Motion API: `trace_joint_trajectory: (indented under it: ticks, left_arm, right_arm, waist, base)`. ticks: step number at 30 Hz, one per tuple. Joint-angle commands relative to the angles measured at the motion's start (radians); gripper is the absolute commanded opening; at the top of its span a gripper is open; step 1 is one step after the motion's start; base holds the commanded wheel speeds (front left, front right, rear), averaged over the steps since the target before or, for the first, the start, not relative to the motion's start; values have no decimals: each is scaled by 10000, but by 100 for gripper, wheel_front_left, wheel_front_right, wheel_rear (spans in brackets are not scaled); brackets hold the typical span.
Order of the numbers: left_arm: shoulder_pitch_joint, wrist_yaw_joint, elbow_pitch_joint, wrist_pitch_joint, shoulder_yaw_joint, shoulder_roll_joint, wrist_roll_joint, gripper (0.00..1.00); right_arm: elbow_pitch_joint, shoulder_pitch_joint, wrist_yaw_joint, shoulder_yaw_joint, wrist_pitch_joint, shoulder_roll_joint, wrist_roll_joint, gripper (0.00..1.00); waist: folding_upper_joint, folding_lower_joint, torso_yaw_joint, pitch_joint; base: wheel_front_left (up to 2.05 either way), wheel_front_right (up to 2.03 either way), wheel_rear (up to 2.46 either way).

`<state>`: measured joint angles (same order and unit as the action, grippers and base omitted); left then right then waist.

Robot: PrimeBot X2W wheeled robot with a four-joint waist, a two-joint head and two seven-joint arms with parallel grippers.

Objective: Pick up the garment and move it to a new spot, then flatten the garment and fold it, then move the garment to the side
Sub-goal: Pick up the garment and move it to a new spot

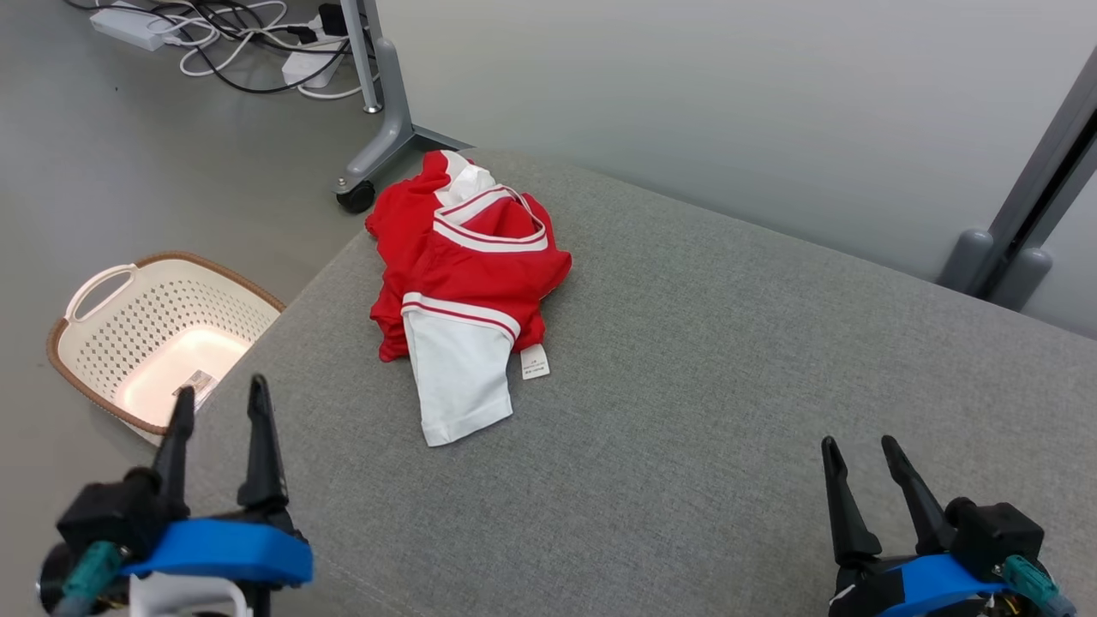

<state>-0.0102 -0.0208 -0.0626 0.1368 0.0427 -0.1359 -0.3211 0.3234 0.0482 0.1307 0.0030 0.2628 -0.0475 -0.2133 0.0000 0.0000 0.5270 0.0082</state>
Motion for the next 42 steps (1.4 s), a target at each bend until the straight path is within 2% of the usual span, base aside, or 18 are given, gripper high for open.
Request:
trace_joint_trajectory:
  ticks: [1, 5, 7, 11, 12, 18, 21, 23, 30, 36, 41, 42]
  left_arm:
    - [384, -24, 481, -493, -150, -262, -108, 100]
    - [1030, 4, 1154, -1537, -324, -692, -347, 100]
    - [1209, 25, 1229, -1736, -431, -765, -474, 100]
    - [2177, 197, 988, -3087, -901, -1070, -1576, 100]
    - [2177, 197, 988, -3087, -901, -1070, -1576, 100]
    - [3571, 243, 66, -4457, -1408, -1824, -2359, 100]
    - [4145, 326, -407, -4697, -1508, -2382, -2242, 100]
    - [4466, 381, -825, -4836, -1479, -2553, -2281, 100]
    - [5038, 179, -2100, -5423, -1681, -3265, -2189, 100]
    - [5169, -73, -2941, -5721, -1904, -3534, -2330, 100]
    - [5189, -264, -3715, -5873, -1930, -3342, -2455, 100]
    - [5159, -256, -3824, -5909, -1903, -3302, -2499, 81]
  right_arm:
    - [-114, -165, 1, -123, 31, -49, 194, 100]
    - [-329, -196, 1, -234, 15, -54, 573, 100]
    - [-406, -160, 1, -249, -15, -57, 727, 100]
    - [-861, 67, 1, -172, -337, -56, 1186, 100]
    - [-861, 67, 1, -172, -337, -56, 1186, 100]
    - [-1715, 463, 1, 140, -785, -54, 1813, 100]
    - [-2102, 722, 1, 309, -943, -48, 2002, 100]
    - [-2307, 865, 1, 286, -1001, -50, 2069, 100]
    - [-2671, 1290, 1, 439, -1094, -50, 2091, 100]
    - [-2720, 1502, 1, 387, -934, -48, 1991, 100]
    - [-2622, 1557, 1, 365, -833, -48, 1941, 100]
    - [-2580, 1556, 1, 368, -831, -48, 1893, 100]
  waist:
    - [0, 0, -8, 31]
    - [0, 0, -192, 193]
    - [0, 0, -297, 258]
    - [0, 0, -958, 760]
    - [0, 0, -958, 760]
    - [0, 0, -1959, 1822]
    - [0, 0, -2499, 2444]
    - [0, 0, -2794, 2801]
    - [0, 0, -3784, 3853]
    - [0, 0, -4296, 4419]
    - [0, 0, -4515, 4610]
    - [0, 0, -4541, 4599]
  base:
    - [0, 0, 0]
    - [0, 0, 0]
    - [0, 0, 0]
    - [0, 0, 0]
    - [0, 0, 0]
    - [0, 0, 0]
    - [0, 0, 0]
    - [0, 0, 0]
    - [0, 0, 0]
    - [0, 0, 0]
    - [0, 0, 0]
    - [0, 0, 0]
